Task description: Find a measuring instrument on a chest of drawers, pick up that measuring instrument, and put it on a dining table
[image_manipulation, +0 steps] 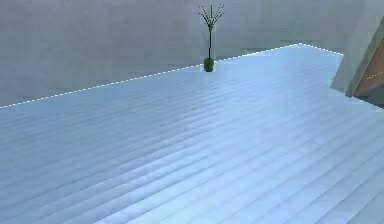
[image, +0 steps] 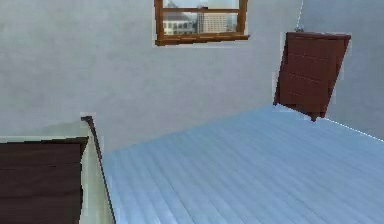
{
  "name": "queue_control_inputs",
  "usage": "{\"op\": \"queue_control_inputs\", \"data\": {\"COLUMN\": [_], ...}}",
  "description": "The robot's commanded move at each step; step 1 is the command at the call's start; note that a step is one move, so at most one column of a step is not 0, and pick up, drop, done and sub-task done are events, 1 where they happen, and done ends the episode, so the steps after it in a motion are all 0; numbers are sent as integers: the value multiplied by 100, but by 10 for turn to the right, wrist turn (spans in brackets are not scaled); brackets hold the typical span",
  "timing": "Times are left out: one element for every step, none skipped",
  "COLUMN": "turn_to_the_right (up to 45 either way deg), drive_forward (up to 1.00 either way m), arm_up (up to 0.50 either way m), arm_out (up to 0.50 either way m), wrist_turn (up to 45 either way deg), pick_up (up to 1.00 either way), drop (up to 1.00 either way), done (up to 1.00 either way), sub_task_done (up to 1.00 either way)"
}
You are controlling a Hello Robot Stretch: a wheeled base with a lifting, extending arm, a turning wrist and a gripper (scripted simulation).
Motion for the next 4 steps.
{"op": "queue_control_inputs", "data": {"turn_to_the_right": [450,330,0,450], "drive_forward": [0,0,5,0], "arm_up": [0,0,0,0], "arm_out": [0,0,0,0], "wrist_turn": [0,0,0,0], "pick_up": [0,0,0,0], "drop": [0,0,0,0], "done": [0,0,0,0], "sub_task_done": [0,0,0,0]}}
